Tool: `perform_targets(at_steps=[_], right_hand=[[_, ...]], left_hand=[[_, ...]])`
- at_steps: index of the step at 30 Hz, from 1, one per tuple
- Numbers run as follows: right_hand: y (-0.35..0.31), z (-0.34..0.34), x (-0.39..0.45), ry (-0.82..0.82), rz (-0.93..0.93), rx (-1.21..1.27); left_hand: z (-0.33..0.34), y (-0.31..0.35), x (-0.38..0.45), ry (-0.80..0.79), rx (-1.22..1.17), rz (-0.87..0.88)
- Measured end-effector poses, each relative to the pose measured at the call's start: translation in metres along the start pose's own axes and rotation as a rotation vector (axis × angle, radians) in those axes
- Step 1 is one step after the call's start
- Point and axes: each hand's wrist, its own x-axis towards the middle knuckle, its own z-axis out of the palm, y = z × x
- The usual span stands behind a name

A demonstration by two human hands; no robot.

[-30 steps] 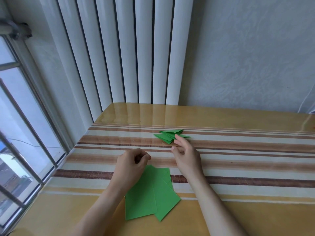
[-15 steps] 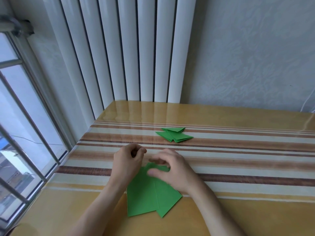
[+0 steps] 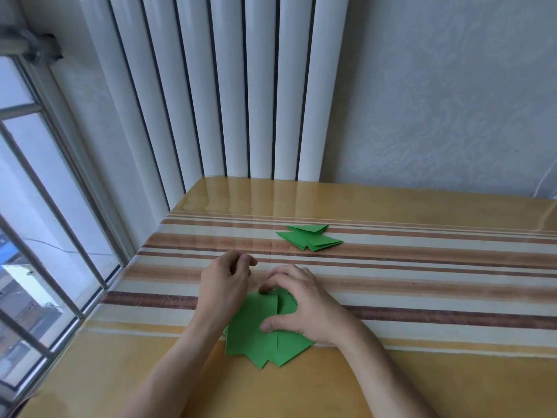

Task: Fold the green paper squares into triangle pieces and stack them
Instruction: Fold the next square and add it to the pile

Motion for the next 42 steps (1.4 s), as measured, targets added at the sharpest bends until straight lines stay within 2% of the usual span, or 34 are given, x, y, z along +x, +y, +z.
perform_targets(at_steps=[10,14,17,23,28,34,39,42], right_hand=[[0.0,0.004,0.002,0.101,0.047,0.073],[-0.001,0.005,0.002,0.145,0.07,0.086],[0.0,0.005,0.002,0.171,0.095,0.099],[0.003,0.008,0.004,0.207,0.094,0.122],[0.003,0.007,0.004,0.252,0.107,0.149],[0.006,0.008,0.006,0.339,0.123,0.258],[0.011,0.006,0.01,0.429,0.155,0.467],[0.013,0.001,0.011,0.454,0.175,0.58]], left_hand=[[0.002,0.0,-0.003,-0.088,0.116,0.1],[0.004,-0.007,0.001,-0.107,0.28,0.158],[0.004,-0.008,0.0,-0.178,0.438,0.16],[0.004,-0.006,-0.001,-0.231,0.478,0.14],[0.003,-0.005,-0.003,-0.23,0.389,0.148],[0.002,-0.01,0.001,-0.158,0.186,0.285],[0.002,-0.01,0.001,-0.058,0.007,0.27],[0.003,-0.011,0.004,-0.073,-0.078,0.206]])
